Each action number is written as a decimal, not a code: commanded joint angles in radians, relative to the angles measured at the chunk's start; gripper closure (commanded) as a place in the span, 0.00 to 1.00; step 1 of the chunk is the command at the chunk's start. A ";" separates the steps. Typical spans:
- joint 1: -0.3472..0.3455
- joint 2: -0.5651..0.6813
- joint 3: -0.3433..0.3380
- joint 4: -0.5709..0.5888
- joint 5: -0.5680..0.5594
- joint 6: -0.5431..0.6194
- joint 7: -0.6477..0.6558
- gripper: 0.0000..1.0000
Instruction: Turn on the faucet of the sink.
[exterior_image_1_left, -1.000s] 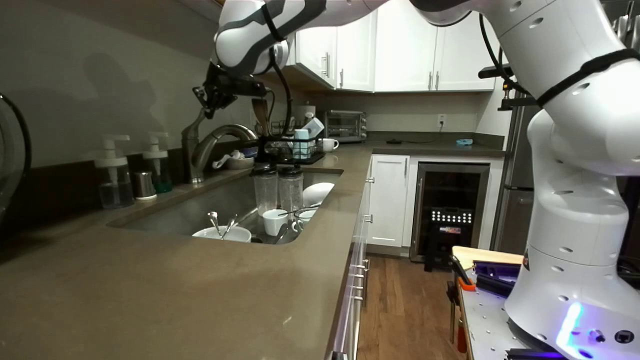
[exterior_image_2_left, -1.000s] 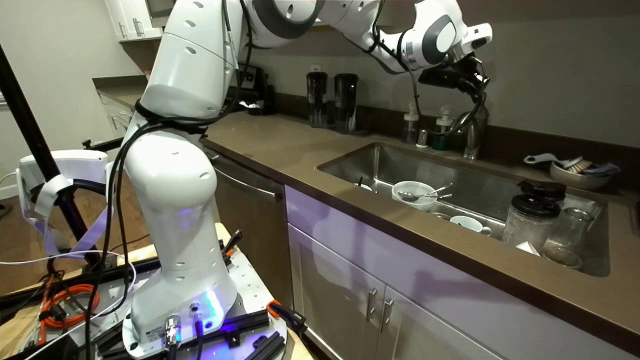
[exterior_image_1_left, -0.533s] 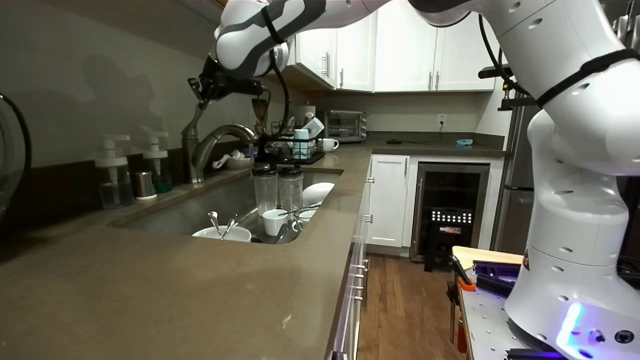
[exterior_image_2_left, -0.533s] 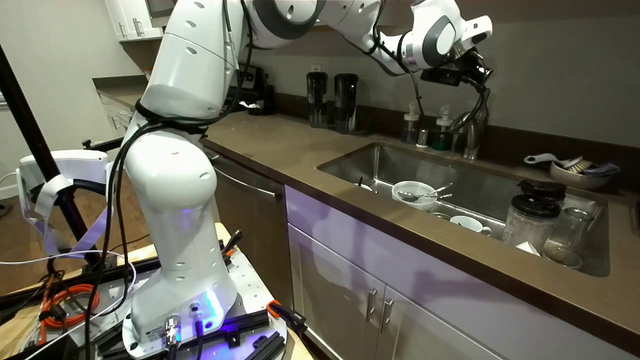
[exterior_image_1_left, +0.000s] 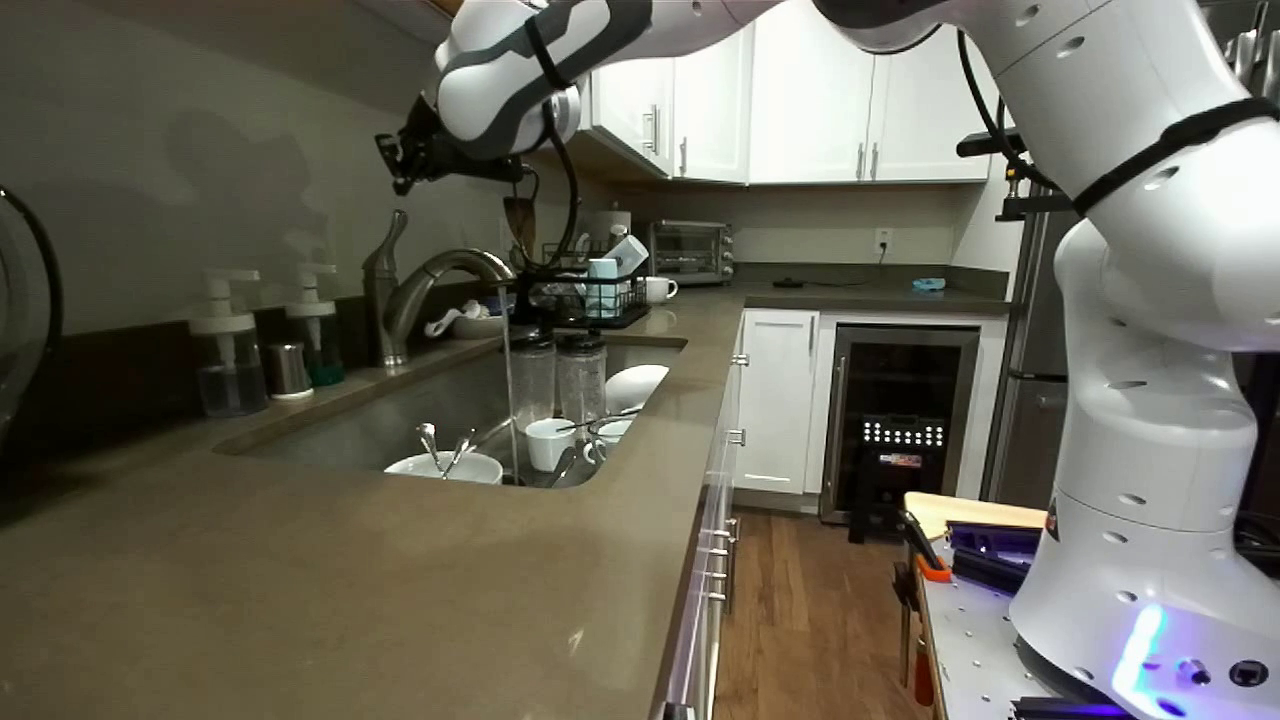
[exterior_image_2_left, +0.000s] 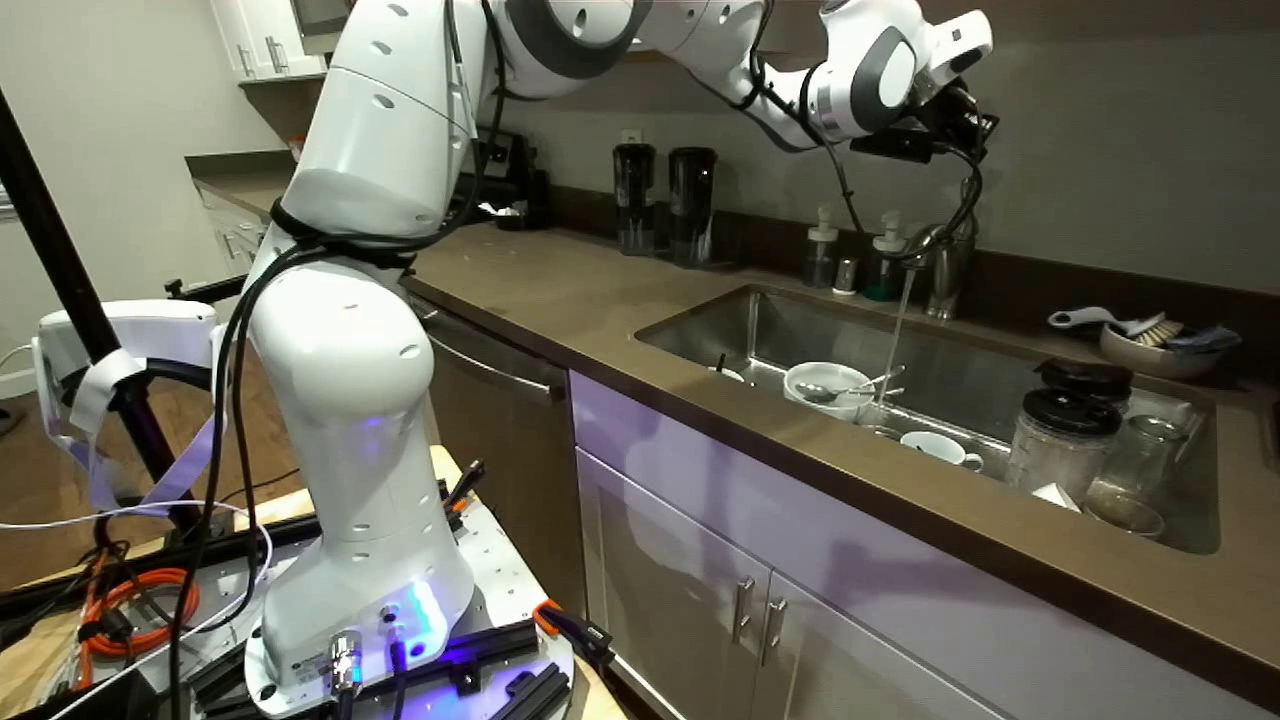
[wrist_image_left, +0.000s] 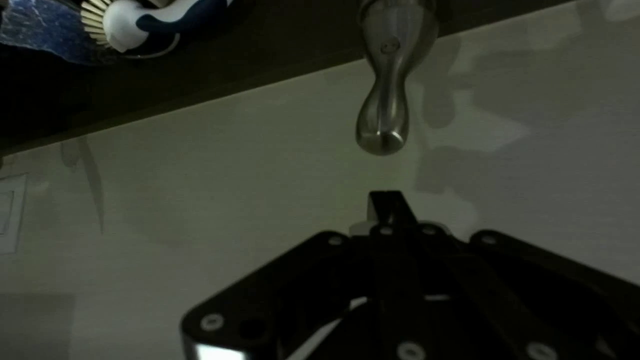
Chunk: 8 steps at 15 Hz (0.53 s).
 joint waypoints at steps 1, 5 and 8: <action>0.030 0.016 -0.067 0.021 -0.028 -0.010 0.051 1.00; 0.028 0.007 -0.065 0.022 0.001 -0.078 0.026 1.00; 0.011 -0.006 -0.025 0.024 0.031 -0.160 -0.002 1.00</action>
